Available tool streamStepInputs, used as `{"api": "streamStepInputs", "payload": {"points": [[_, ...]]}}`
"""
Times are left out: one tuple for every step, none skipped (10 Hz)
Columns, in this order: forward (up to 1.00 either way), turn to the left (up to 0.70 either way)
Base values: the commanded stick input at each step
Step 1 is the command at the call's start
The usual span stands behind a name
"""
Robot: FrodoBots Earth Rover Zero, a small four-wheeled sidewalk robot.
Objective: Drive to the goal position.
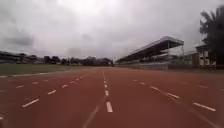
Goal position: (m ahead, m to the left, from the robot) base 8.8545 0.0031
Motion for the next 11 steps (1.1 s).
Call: {"api": "streamStepInputs", "payload": {"points": [[0.70,0.00],[0.70,0.00],[0.70,0.00],[0.70,0.00],[0.70,0.00],[0.70,0.00],[0.70,0.00],[0.70,0.00],[0.70,0.00],[0.70,0.00],[0.70,0.00]]}}
